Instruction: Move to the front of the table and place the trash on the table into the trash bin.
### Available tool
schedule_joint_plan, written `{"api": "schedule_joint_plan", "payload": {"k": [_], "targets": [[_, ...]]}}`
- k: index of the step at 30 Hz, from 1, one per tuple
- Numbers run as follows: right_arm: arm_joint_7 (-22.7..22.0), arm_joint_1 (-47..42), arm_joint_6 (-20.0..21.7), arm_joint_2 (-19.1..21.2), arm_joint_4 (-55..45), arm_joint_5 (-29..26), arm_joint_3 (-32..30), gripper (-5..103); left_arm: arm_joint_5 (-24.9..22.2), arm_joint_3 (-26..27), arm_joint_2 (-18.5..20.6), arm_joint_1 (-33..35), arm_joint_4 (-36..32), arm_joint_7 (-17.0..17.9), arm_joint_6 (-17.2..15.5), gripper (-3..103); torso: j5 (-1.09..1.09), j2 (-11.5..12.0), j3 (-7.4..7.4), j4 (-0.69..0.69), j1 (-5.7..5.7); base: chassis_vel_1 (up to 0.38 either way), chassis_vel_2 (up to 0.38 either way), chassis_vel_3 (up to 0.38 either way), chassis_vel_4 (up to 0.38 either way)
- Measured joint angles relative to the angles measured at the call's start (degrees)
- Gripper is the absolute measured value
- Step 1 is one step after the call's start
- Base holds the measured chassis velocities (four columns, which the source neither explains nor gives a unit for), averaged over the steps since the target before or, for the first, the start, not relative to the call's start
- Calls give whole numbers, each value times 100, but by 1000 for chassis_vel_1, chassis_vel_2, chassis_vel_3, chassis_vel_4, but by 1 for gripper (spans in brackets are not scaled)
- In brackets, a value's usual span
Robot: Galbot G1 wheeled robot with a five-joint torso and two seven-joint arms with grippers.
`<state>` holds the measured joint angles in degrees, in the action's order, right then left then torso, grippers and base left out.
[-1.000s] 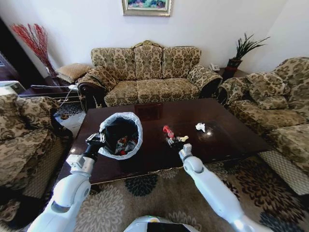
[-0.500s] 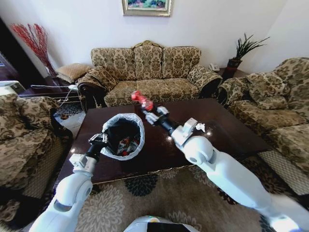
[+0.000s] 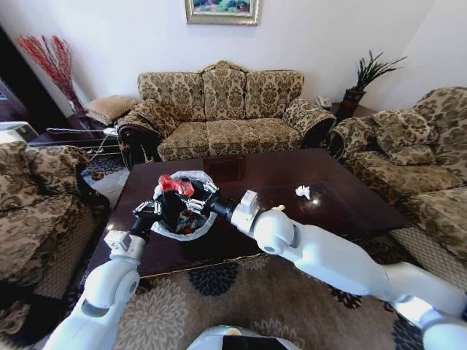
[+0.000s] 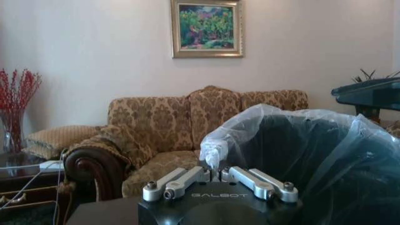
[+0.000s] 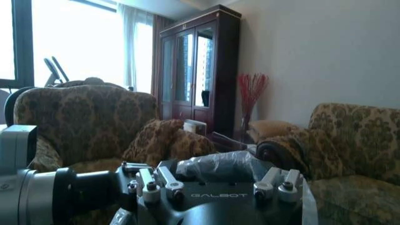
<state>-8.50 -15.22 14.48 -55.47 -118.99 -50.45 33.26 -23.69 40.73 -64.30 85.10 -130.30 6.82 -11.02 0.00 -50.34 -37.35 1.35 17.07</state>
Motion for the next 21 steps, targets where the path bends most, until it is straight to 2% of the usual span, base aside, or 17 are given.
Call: {"api": "schedule_joint_plan", "payload": {"k": [2, 3, 4, 6, 7, 10, 13, 14, 15, 18, 21], "targets": [[-31, 21, -8, 3, 7, -11, -72, 84, -1, 1, -28, -17, 8, 3, 0, 4, 0, 0, 0, 1, 0, 0, 0, 0, 0], [-31, 21, -8, 3, 7, -11, -72, 84, -1, 1, -28, -17, 8, 3, 0, 4, 0, 0, 0, 1, 0, 0, 0, 0, 0], [-112, 15, -13, 2, 10, -27, -159, 89, -3, 3, -30, -18, 8, 3, 0, 4, 0, 0, 0, 1, 0, 0, 0, 0, 0], [-558, -169, -17, 56, 47, -113, -587, 98, -5, 24, -29, -19, 22, 4, 0, 4, 1, 0, 0, 4, 0, 0, 0, 0, 0], [-558, -169, -17, 56, 47, -113, -587, 98, -5, 24, -29, -19, 22, 4, 0, 4, 1, 0, 0, 4, 0, 0, 0, 0, 0], [-991, -935, -163, 396, 379, 46, -1383, 100, 5, 53, -40, -12, 37, 8, 34, 4, -3, 0, 0, 0, 0, 0, 0, 0, 0], [-1226, -1202, -373, 535, 645, 208, -1539, 100, 10, 68, -56, 1, 38, 7, 54, 4, -2, 0, 1, -4, 0, 0, 0, 0, 0], [-1489, -1442, -611, 521, 1131, 394, -1684, 100, 37, 125, -112, 84, 1, 3, 83, 4, -2, 0, 0, -9, 0, 0, 0, 0, 0], [-1489, -1442, -611, 521, 1131, 394, -1684, 100, 37, 125, -112, 84, 1, 3, 83, 4, -2, 0, 0, -9, 0, 0, 0, 0, 0], [-1655, -1759, -880, 214, 2090, 727, -1975, 100, 90, 182, -202, 173, -92, 24, 126, 4, -4, 0, 0, 6, 0, 0, 0, 0, 0], [-1659, -2047, -999, 16, 2621, 908, -2288, 100, 92, 163, -206, 157, -120, 35, 126, 4, 1, 0, 0, 7, 0, 0, 0, 0, 0]]}}
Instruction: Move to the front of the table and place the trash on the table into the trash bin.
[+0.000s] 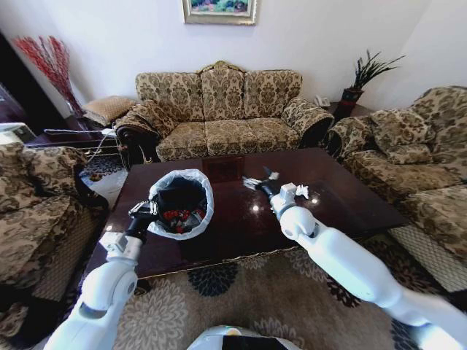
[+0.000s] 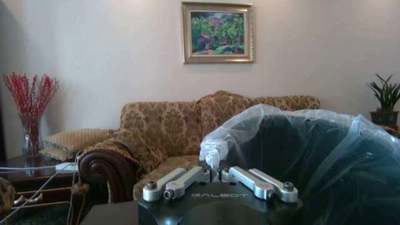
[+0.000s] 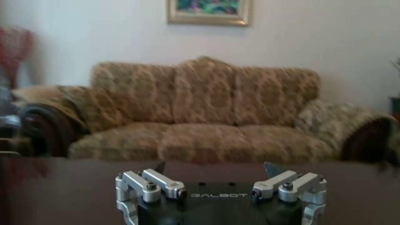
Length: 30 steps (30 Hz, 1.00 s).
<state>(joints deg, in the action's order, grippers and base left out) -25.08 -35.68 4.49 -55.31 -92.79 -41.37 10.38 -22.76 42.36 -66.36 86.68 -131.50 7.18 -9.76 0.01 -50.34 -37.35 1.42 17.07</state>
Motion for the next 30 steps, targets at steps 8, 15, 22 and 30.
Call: {"api": "schedule_joint_plan", "payload": {"k": [8, 15, 22, 30], "targets": [[-21, -1103, -92, -627, 795, 51, -994, 100, 0, -48, -30, -3, 12, -8, -8, 4, -4, 0, 0, -9, 0, 0, 0, 0, 0], [-243, -1534, -134, -998, 894, 36, -1353, 102, 0, -61, -4, 12, 16, -15, -9, 4, 0, 0, 1, -4, -1, 0, 0, 0, 0], [-121, -1222, -183, -1145, 1347, 31, -1396, 88, 3, -83, 16, 50, 16, -34, -9, 4, -1, 0, 0, -5, 0, 0, 0, 0, 0], [-32, -807, -39, -1200, 1733, -229, -1283, 64, 3, -89, 9, 57, 39, -34, 20, 4, -1, 0, 0, -5, 0, 0, 0, 0, 0]]}}
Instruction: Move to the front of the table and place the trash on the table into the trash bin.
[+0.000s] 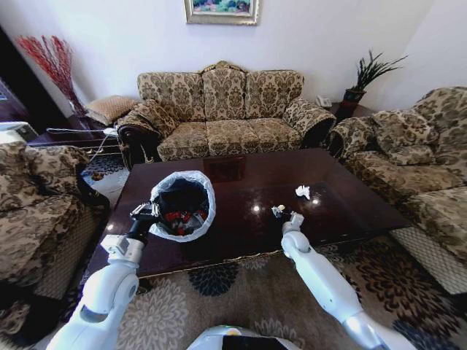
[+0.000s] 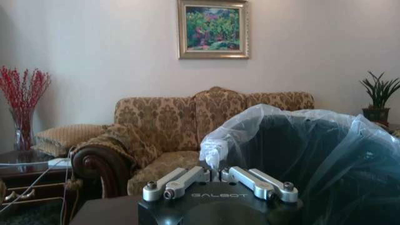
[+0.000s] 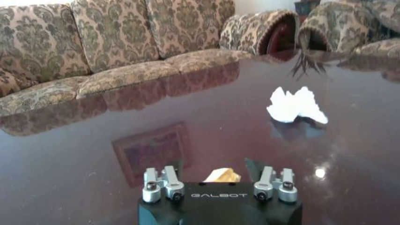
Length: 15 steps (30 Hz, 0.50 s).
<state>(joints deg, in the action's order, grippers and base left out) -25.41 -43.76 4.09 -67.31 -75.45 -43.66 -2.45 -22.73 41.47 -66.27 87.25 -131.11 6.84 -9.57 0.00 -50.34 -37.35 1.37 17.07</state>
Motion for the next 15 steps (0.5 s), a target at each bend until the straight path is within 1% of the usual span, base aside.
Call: {"api": "schedule_joint_plan", "payload": {"k": [1, 4, 15], "targets": [[3, 15, 13, -16, 42, -6, 16, 62, 0, -3, -1, -1, 0, 0, 12, 4, 0, 0, 0, 0, 0, 0, 0, 0, 0], [37, 24, 26, -57, 139, -4, 46, 60, -3, -2, 5, -4, 0, 6, 59, 4, 0, 0, 0, -1, 0, 0, 0, 0, 0], [103, 22, 25, -142, 269, 38, 54, 62, -21, 38, 14, -25, 5, 13, 132, 4, 0, 0, 0, -1, 0, 0, 0, 0, 0]]}}
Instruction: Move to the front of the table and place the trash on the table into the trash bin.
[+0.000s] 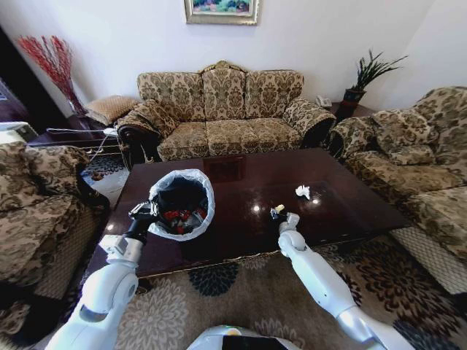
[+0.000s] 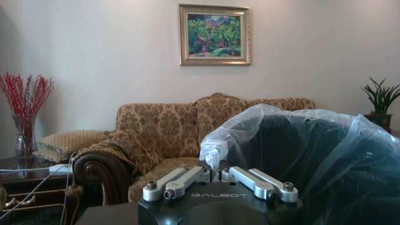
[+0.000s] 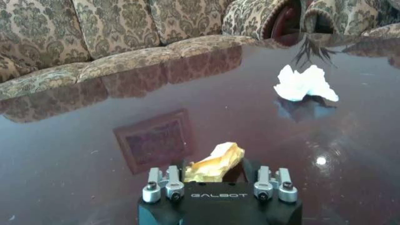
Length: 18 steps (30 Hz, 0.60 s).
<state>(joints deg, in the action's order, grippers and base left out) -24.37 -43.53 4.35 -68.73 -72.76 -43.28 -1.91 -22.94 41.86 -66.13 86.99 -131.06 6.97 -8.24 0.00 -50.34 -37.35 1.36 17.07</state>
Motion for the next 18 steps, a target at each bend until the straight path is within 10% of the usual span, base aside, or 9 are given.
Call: {"api": "schedule_joint_plan", "payload": {"k": [18], "targets": [[-176, 73, -94, 100, -165, 110, 37, 10, 16, -6, -58, 5, -32, -1, 35, 4, -1, 0, 0, 0, 0, 0, 0, 0, 0]]}}
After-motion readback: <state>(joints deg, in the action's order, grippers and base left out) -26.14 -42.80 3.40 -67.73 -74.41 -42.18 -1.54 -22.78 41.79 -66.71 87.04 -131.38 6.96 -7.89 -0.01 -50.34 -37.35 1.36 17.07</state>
